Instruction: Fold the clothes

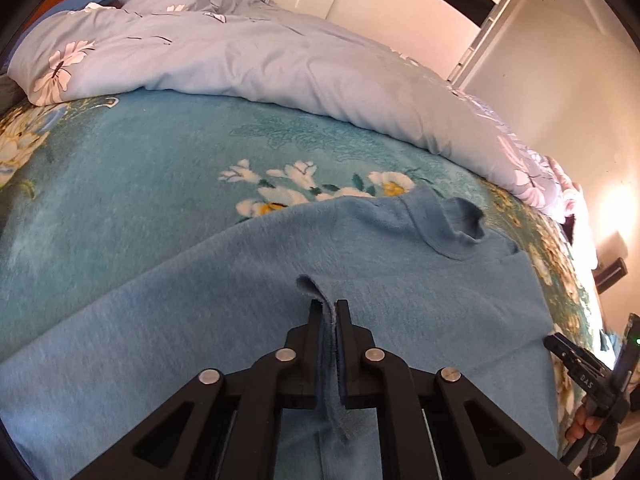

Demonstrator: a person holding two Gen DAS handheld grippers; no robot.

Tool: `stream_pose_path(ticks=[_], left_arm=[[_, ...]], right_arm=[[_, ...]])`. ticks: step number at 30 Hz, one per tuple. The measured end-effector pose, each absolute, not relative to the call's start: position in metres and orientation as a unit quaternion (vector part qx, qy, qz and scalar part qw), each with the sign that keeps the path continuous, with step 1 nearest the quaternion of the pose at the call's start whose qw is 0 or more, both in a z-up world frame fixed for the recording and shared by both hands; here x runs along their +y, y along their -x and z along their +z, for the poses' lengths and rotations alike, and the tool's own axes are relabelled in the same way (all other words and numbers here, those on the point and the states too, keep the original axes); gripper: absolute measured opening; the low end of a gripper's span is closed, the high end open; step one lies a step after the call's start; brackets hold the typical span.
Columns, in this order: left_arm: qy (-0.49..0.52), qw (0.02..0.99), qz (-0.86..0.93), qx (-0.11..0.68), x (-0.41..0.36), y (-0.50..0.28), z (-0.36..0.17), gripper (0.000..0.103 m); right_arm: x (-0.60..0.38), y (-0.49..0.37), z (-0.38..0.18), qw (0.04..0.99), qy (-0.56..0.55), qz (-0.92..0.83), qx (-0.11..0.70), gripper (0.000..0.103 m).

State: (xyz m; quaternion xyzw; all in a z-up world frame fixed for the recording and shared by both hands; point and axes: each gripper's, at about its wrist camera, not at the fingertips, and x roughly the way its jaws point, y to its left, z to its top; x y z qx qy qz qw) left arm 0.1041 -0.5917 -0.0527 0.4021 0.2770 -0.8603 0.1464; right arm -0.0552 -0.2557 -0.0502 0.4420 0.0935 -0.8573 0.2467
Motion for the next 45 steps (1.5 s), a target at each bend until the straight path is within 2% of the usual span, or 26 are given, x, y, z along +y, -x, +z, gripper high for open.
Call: stream_pose_path(ticks=[2,4,5,6,14,18,25,29,37,40,42,45], left_arm=[[-0.399,0.152,-0.862,0.273,-0.588,-0.112,-0.049,0.016],[-0.386,0.156,-0.866,0.278,-0.583,-0.127,-0.044,0.028],[-0.379,0.158,-0.867,0.283,-0.581,-0.134,-0.042,0.046],[-0.374,0.165,-0.867,0.286,-0.579,-0.142,-0.04,0.055],[-0.323,0.235,-0.84,0.367,-0.561,-0.243,-0.04,0.059],[-0.292,0.293,-0.808,0.419,-0.564,-0.304,-0.049,0.059],[-0.252,0.38,-0.768,0.45,-0.594,-0.372,-0.056,0.059],[-0.231,0.395,-0.747,0.482,-0.608,-0.389,-0.068,0.058],[-0.19,0.428,-0.729,0.499,-0.618,-0.388,-0.08,0.056],[-0.186,0.453,-0.727,0.482,-0.617,-0.382,-0.081,0.047],[-0.184,0.47,-0.719,0.478,-0.617,-0.382,-0.083,0.024],[-0.172,0.476,-0.712,0.487,-0.623,-0.394,-0.086,0.011]], right_arm=[[-0.253,0.048,-0.042,0.248,-0.434,-0.861,0.095,0.038],[-0.25,0.037,-0.033,0.244,-0.423,-0.867,0.099,0.038],[-0.25,0.033,-0.03,0.245,-0.419,-0.869,0.101,0.038],[-0.251,0.027,-0.027,0.25,-0.416,-0.868,0.105,0.038],[-0.249,-0.021,-0.007,0.284,-0.404,-0.863,0.107,0.038],[-0.249,-0.042,-0.003,0.297,-0.402,-0.86,0.108,0.039],[-0.25,-0.055,-0.001,0.305,-0.4,-0.856,0.119,0.04],[-0.255,-0.056,-0.004,0.308,-0.403,-0.853,0.121,0.04],[-0.265,-0.058,-0.007,0.318,-0.403,-0.849,0.125,0.04],[-0.267,-0.058,-0.009,0.318,-0.404,-0.849,0.126,0.04],[-0.267,-0.056,-0.009,0.317,-0.405,-0.848,0.127,0.04],[-0.265,-0.055,-0.011,0.316,-0.406,-0.848,0.127,0.04]])
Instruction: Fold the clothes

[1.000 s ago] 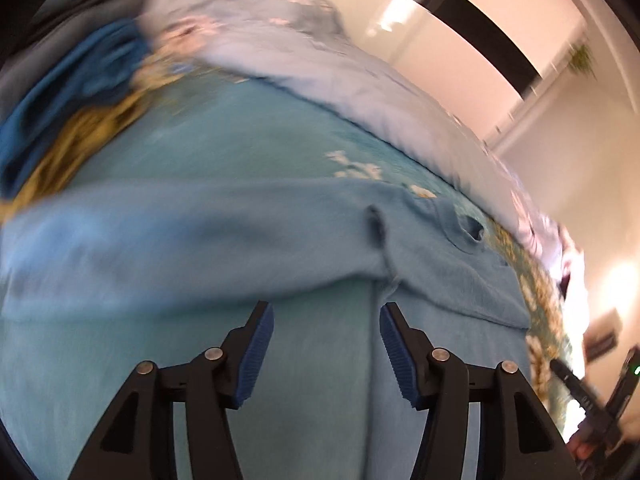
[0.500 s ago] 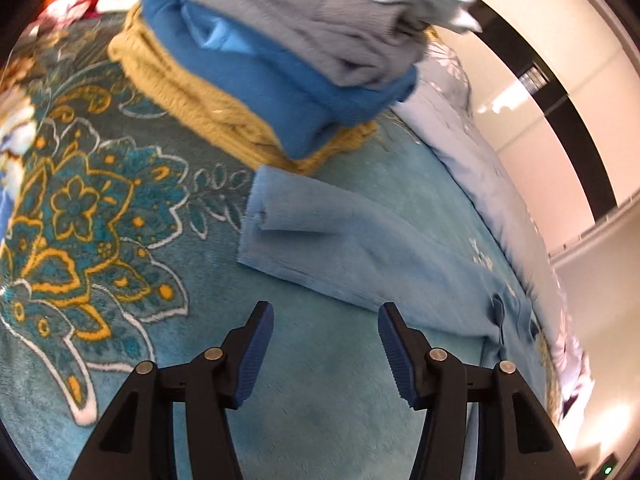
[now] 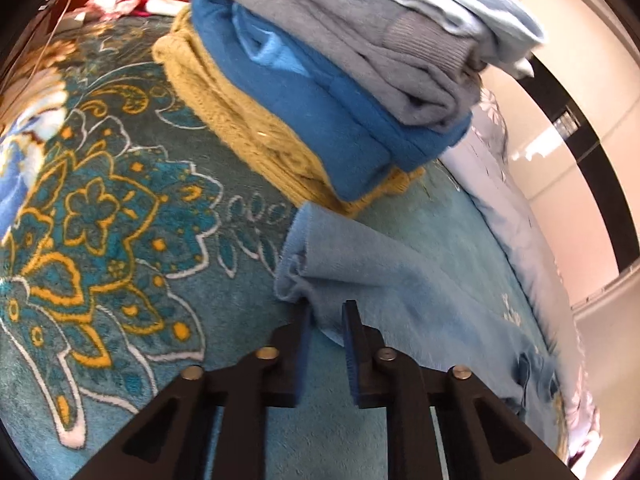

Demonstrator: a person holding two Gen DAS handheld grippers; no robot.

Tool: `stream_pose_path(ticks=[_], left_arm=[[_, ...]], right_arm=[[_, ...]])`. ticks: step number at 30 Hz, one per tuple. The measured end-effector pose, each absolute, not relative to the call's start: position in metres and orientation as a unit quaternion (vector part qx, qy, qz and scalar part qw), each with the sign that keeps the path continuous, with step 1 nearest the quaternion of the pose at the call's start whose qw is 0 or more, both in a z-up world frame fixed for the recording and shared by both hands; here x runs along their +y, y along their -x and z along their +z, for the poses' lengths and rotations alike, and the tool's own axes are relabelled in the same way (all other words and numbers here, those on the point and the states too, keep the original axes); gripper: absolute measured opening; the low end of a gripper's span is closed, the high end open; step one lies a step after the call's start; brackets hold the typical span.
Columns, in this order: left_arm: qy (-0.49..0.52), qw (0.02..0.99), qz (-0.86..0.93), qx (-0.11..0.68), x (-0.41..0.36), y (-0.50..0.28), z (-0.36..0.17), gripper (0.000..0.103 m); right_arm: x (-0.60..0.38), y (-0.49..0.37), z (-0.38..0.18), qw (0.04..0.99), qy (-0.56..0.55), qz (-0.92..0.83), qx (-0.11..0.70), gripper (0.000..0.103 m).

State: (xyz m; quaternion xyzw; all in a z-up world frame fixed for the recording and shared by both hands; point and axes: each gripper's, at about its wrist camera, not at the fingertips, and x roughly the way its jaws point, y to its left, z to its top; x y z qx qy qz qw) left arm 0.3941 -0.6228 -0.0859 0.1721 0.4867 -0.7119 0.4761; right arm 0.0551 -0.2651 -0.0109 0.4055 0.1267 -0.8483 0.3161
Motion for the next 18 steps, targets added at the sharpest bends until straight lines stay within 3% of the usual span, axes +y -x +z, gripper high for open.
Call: stream_pose_path(ticks=[3,7,18], left_arm=[[-0.178,0.473,-0.72,0.477,-0.621,-0.394,-0.083,0.004],[-0.171,0.46,-0.754,0.436,-0.608,-0.387,-0.058,0.003],[-0.152,0.265,-0.911,0.278,-0.545,-0.251,0.06,0.003]], right_arm=[[-0.262,-0.053,-0.013,0.313,-0.409,-0.848,0.125,0.04],[-0.256,-0.05,-0.016,0.31,-0.412,-0.849,0.118,0.04],[-0.25,-0.046,-0.021,0.316,-0.414,-0.847,0.108,0.04]])
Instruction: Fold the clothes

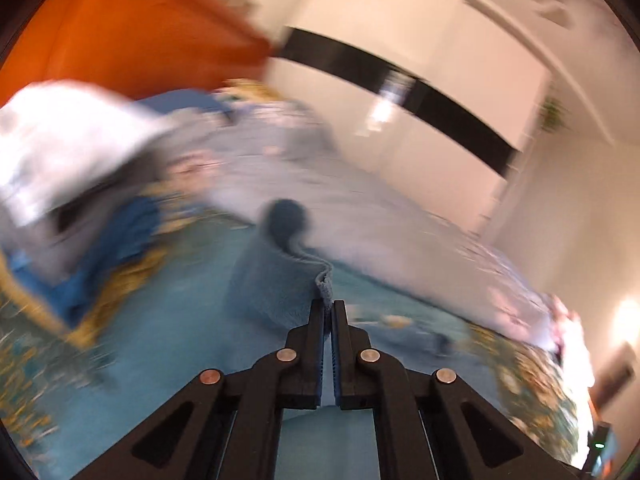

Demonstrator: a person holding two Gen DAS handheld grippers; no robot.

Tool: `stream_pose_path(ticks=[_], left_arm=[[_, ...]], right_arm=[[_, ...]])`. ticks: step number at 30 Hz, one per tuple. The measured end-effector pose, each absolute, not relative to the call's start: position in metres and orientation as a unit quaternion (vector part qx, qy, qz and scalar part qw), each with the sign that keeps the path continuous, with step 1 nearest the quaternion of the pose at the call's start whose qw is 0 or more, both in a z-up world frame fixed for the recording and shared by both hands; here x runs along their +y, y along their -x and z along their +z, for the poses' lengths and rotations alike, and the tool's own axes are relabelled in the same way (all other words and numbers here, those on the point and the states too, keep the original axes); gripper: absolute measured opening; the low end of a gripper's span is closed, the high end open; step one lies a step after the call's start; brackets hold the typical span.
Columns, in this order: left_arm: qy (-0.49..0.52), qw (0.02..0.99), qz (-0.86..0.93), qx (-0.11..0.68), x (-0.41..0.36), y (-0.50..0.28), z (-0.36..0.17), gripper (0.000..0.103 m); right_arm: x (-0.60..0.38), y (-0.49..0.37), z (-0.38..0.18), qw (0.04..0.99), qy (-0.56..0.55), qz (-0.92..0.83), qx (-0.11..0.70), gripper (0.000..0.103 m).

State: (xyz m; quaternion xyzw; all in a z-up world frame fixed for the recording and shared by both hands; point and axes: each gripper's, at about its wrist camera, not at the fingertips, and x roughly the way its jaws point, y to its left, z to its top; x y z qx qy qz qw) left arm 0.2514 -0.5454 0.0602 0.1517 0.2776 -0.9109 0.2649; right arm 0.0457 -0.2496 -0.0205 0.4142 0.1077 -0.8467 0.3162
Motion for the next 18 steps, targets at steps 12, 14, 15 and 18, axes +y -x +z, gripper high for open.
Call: stream_pose_path(ticks=[12,14,15,18], left_arm=[[-0.329,0.105,-0.899,0.269,-0.44,-0.115,-0.017,0.003],[-0.35,0.1,-0.891,0.273,-0.428,-0.107,-0.03,0.003],[-0.359,0.1,-0.887,0.272,-0.422,-0.107,-0.035,0.003],[-0.376,0.094,-0.879,0.278,-0.418,-0.108,-0.041,0.004]], right_arm=[[-0.228,-0.032,-0.028,0.299,-0.421,-0.851,0.1,0.04],[-0.226,-0.031,-0.029,0.297,-0.423,-0.85,0.101,0.04],[-0.225,-0.031,-0.03,0.296,-0.423,-0.85,0.101,0.04],[-0.224,-0.029,-0.03,0.298,-0.425,-0.849,0.099,0.04]])
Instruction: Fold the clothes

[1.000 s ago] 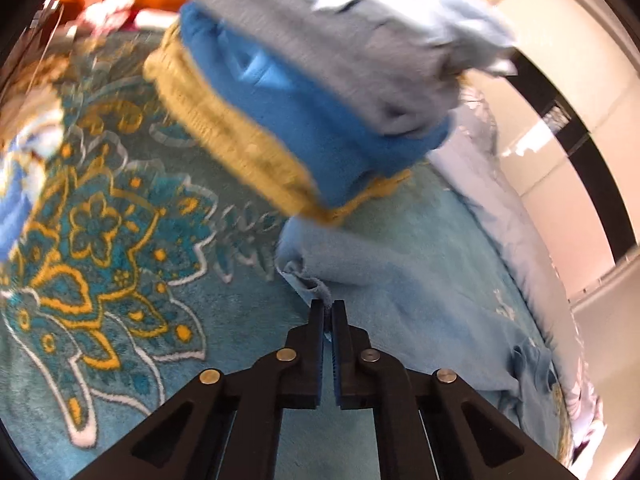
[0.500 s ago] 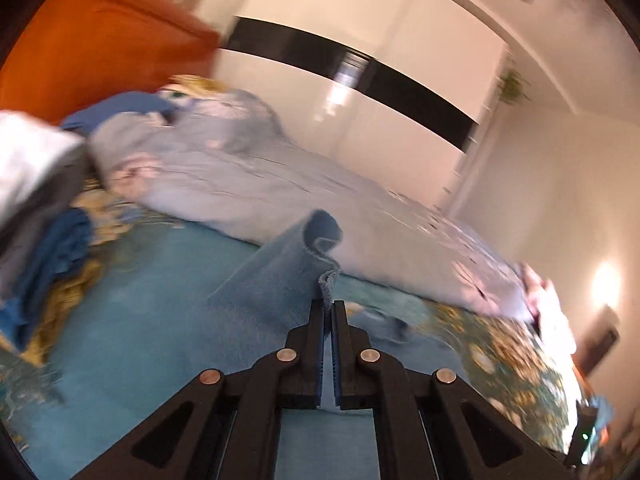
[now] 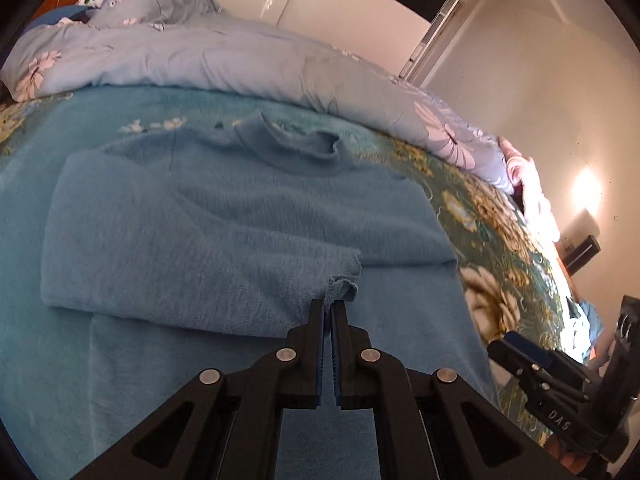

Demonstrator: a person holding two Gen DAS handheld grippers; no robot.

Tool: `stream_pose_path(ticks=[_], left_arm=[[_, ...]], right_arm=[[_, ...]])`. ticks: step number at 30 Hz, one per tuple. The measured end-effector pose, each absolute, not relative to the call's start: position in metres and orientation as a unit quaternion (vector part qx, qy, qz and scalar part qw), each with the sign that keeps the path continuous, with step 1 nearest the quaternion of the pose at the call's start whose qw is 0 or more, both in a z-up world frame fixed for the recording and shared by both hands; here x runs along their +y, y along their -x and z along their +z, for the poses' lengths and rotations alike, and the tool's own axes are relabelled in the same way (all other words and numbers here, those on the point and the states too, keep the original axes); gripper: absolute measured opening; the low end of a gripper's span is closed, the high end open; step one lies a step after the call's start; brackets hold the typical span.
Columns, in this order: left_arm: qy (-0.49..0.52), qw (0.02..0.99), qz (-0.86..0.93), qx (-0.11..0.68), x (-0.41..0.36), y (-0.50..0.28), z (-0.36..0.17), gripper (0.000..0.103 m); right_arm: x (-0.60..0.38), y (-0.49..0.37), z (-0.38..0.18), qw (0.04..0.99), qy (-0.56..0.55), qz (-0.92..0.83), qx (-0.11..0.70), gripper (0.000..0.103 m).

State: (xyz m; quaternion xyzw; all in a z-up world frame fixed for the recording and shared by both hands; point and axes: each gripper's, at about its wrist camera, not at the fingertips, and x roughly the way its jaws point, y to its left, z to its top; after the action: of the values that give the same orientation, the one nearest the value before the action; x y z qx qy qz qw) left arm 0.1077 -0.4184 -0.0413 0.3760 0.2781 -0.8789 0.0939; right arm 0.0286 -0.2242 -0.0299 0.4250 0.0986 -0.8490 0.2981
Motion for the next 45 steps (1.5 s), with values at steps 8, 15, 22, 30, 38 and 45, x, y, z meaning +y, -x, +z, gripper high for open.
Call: stream_pose_path(ticks=[8,15,22,30,38,45], left_arm=[[-0.391,0.07,-0.873,0.283,-0.419,-0.135,-0.041,0.031],[-0.356,0.125,-0.886,0.268,-0.443,-0.19,-0.021,0.037],[-0.334,0.2,-0.876,0.284,-0.486,-0.241,-0.019,0.041],[-0.337,0.23,-0.861,0.305,-0.513,-0.262,-0.035,0.043],[-0.352,0.203,-0.87,0.281,-0.512,-0.232,-0.04,0.045],[-0.359,0.212,-0.869,0.267,-0.528,-0.191,-0.046,0.047]], right_arm=[[-0.245,-0.03,-0.027,0.337,-0.44,-0.83,0.058,0.04],[-0.29,-0.038,-0.035,0.408,-0.475,-0.779,0.028,0.04],[-0.328,-0.044,-0.052,0.434,-0.515,-0.739,0.01,0.04],[-0.338,-0.033,-0.055,0.422,-0.529,-0.735,-0.039,0.023],[-0.354,-0.015,-0.025,0.429,-0.504,-0.749,-0.025,0.003],[-0.386,-0.005,0.059,0.481,-0.41,-0.775,0.013,0.003]])
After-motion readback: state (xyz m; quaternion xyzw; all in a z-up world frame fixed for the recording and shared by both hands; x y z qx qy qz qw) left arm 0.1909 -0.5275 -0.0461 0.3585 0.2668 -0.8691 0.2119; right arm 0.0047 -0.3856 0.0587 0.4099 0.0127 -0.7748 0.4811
